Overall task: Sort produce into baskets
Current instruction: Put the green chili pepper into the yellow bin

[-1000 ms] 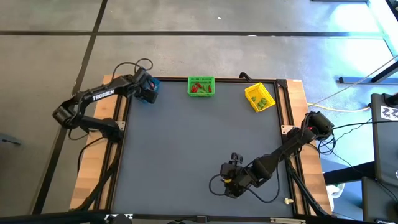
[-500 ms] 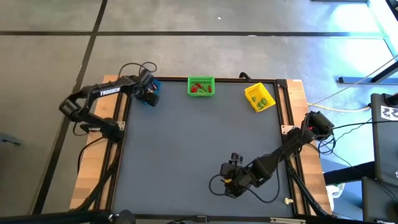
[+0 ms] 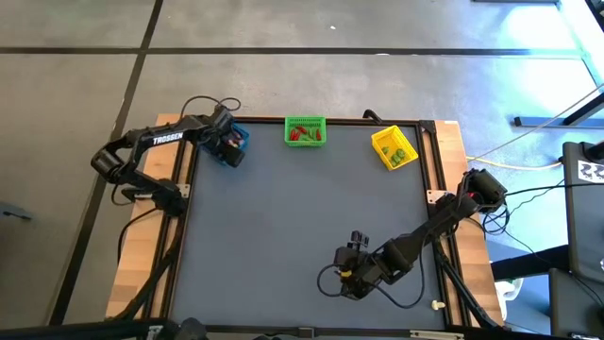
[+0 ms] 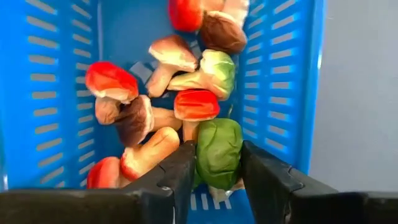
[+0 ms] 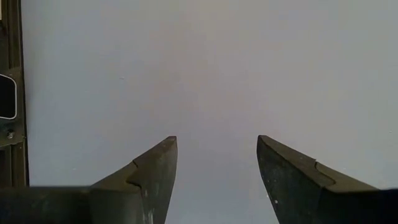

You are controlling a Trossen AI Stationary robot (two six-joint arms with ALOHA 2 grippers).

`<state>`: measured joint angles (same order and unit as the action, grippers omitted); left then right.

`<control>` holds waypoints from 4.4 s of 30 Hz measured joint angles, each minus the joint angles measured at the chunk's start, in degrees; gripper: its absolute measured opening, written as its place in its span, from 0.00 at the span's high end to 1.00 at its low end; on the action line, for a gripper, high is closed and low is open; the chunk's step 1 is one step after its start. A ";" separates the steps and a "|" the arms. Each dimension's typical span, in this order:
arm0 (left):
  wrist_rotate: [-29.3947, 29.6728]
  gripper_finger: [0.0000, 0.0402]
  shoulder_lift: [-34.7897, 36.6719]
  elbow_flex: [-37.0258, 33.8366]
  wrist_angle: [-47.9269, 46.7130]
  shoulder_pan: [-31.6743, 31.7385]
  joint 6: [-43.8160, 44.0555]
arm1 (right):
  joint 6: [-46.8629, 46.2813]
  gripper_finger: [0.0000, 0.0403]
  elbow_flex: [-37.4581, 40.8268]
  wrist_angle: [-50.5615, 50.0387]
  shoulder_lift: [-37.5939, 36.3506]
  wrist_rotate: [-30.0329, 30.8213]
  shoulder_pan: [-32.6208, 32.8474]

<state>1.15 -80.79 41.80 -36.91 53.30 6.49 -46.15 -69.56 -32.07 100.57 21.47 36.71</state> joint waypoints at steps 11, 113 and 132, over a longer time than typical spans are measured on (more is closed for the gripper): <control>-1.34 0.71 -3.73 0.18 0.94 -0.01 -0.64 | -0.04 0.45 0.00 -0.01 0.00 0.92 0.00; -4.61 0.84 7.21 6.27 50.73 -66.12 8.50 | 45.17 0.90 -0.02 40.62 -7.69 6.02 -12.11; -1.22 0.45 7.76 6.27 38.55 -66.01 8.65 | 40.33 0.89 0.04 23.34 -12.18 10.94 -11.93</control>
<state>-0.07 -73.04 48.07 1.65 -12.71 15.14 -5.82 -69.52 -8.72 88.39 32.42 24.77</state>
